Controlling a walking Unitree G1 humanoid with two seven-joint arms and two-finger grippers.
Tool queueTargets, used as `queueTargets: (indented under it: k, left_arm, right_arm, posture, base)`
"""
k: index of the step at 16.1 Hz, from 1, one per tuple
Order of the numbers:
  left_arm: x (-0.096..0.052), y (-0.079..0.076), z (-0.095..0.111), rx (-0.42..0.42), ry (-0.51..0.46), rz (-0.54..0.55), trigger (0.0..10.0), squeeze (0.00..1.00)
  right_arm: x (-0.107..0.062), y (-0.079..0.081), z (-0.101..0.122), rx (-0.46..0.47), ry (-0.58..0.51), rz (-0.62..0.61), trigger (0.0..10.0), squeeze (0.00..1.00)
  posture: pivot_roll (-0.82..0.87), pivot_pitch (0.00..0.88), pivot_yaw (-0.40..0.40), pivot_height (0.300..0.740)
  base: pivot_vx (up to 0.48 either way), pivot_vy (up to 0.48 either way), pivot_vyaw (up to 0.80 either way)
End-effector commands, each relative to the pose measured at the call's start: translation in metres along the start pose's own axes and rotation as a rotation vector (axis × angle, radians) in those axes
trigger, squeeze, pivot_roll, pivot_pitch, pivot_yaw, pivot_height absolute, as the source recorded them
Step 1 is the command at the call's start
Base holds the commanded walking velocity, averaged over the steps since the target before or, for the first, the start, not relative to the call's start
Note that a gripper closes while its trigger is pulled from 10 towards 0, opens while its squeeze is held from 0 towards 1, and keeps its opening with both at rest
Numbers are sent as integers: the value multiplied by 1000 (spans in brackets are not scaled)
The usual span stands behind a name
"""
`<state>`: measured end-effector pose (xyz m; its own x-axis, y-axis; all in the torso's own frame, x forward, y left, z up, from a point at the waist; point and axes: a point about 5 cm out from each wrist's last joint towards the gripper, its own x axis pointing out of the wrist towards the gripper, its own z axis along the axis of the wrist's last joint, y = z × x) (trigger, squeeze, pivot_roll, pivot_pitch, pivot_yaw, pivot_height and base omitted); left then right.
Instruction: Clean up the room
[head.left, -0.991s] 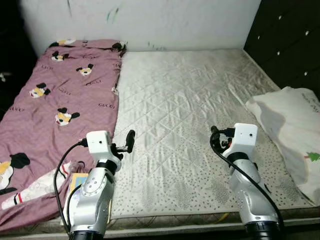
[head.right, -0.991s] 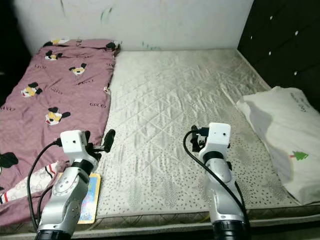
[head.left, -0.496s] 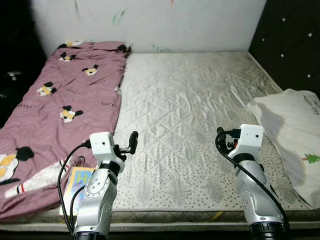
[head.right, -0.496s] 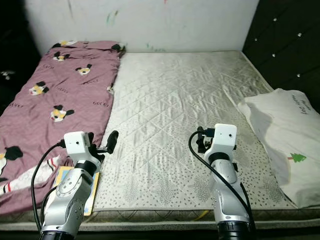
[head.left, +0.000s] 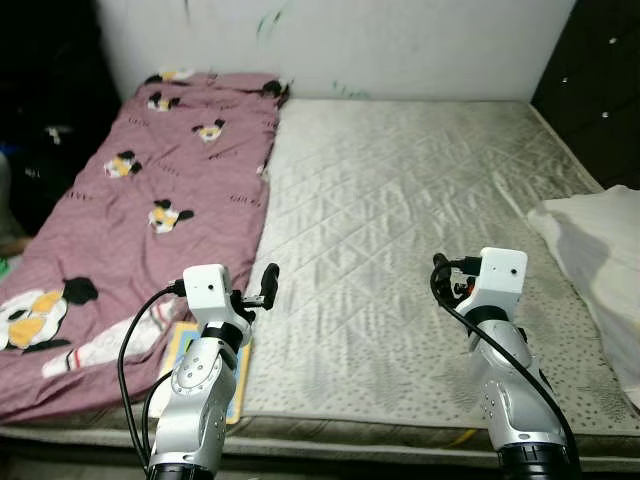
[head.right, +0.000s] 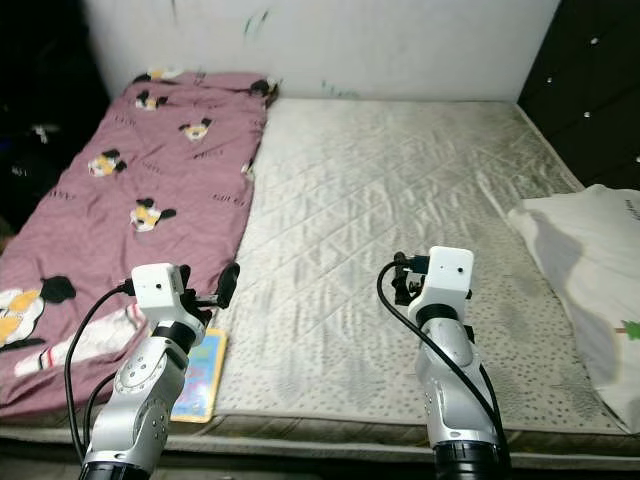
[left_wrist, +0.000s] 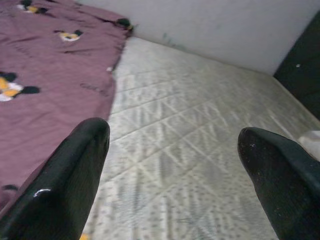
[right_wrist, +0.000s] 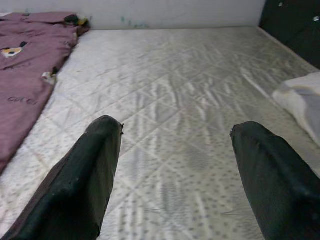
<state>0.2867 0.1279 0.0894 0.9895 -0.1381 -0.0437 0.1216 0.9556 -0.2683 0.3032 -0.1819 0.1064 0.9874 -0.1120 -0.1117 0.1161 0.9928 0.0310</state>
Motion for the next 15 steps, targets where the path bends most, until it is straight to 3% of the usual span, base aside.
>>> queueTargets:
  k: [1, 15]
  left_arm:
    - [0, 2, -2, 6, 15, 17, 10000, 0]
    - [2, 2, -2, 8, 13, 30, 10000, 0]
  right_arm:
    - [1, 2, 3, 5, -13, 13, 10000, 0]
    - [1, 7, 1, -8, -13, 41, 10000, 0]
  posture:
    - [-40, 62, 15, 740]
    - [-42, 58, 17, 740]
  base:
    - [0, 341, 0]
    - [0, 371, 0]
